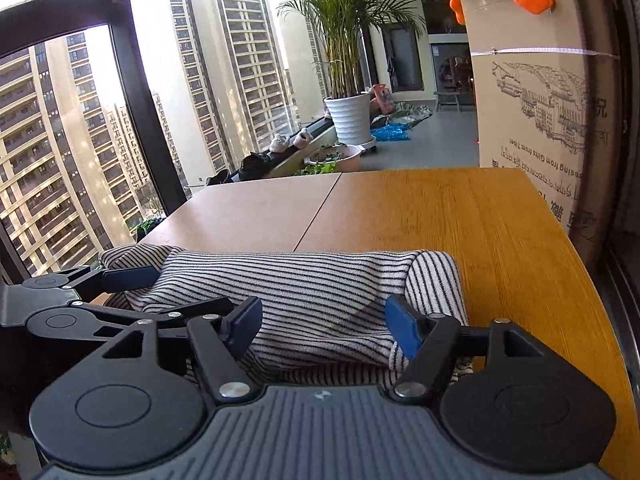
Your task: Fold clothes
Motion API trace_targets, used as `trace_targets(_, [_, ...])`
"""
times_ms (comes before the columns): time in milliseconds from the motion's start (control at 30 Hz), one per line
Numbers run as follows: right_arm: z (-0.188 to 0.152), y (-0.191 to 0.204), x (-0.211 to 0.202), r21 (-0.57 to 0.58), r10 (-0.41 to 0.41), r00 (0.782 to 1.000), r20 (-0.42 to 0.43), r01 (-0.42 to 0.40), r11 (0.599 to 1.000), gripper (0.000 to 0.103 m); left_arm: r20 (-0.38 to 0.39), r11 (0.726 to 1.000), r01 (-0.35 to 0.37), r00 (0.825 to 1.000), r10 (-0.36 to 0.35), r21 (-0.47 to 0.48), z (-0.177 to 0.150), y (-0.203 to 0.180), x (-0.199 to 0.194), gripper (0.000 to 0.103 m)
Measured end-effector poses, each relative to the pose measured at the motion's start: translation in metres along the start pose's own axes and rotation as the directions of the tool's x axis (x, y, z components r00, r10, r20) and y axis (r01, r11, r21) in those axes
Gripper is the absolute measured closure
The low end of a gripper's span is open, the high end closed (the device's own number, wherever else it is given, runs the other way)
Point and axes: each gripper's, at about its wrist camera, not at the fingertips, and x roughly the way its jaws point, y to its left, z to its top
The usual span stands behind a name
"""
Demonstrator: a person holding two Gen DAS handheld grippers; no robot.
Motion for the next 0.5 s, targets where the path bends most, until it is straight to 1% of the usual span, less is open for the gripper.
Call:
trace_targets(33, [0.0, -0.001, 0.002, -0.011, 0.017, 1.0, 0.007, -0.017, 1.0, 0.021, 0.003, 1.0, -0.001, 1.0, 0.001, -0.008, 0.001, 0.003, 0.002, 0.0])
trace_targets(100, [0.001, -0.004, 0.006, 0.004, 0.037, 0.999, 0.012, -0.037, 0.999, 0.018, 0.01, 1.0, 0.009, 1.0, -0.009, -0.029, 0.003, 0.01, 0.003, 0.0])
trace_targets(167, [-0.001, 0.0, 0.0, 0.004, 0.026, 0.999, 0.033, -0.026, 1.0, 0.016, 0.036, 0.998, 0.042, 0.999, -0.04, -0.053, 0.001, 0.016, -0.001, 0.0])
trace_targets(200, [-0.004, 0.005, -0.006, -0.023, 0.01, 0.999, 0.046, -0.009, 1.0, 0.012, 0.051, 0.996, 0.058, 0.997, -0.055, -0.069, 0.0, 0.02, -0.004, 0.0])
trace_targets(233, [-0.007, 0.011, -0.014, -0.069, 0.01, 0.998, 0.056, -0.006, 0.998, 0.001, 0.066, 0.994, 0.074, 0.996, -0.068, -0.086, -0.001, 0.024, -0.005, 0.0])
trace_targets(267, [-0.01, 0.014, -0.02, -0.103, 0.041, 0.998, 0.051, -0.036, 0.994, 0.0, 0.067, 0.992, 0.083, 0.995, -0.077, -0.091, 0.0, 0.027, -0.004, 0.0])
trace_targets(333, [-0.014, 0.016, -0.026, -0.129, 0.089, 0.996, 0.024, -0.085, 0.988, 0.0, 0.061, 0.991, 0.098, 0.994, -0.093, -0.091, 0.003, 0.033, 0.001, 0.0])
trace_targets(367, [-0.014, 0.018, -0.027, -0.144, 0.111, 0.994, 0.006, -0.109, 0.984, 0.0, 0.048, 0.995, 0.084, 0.996, -0.081, -0.059, 0.006, 0.031, 0.007, 0.0])
trace_targets(433, [-0.015, 0.034, -0.013, -0.21, 0.153, 0.985, -0.077, -0.166, 0.964, 0.0, 0.023, 0.999, 0.052, 0.998, -0.052, 0.015, 0.013, 0.024, 0.019, 0.0])
trace_targets(500, [-0.013, 0.052, 0.008, -0.275, 0.152, 0.975, -0.162, -0.192, 0.942, 0.0, 0.011, 0.997, 0.043, 0.999, -0.044, 0.061, 0.017, 0.021, 0.028, 0.0])
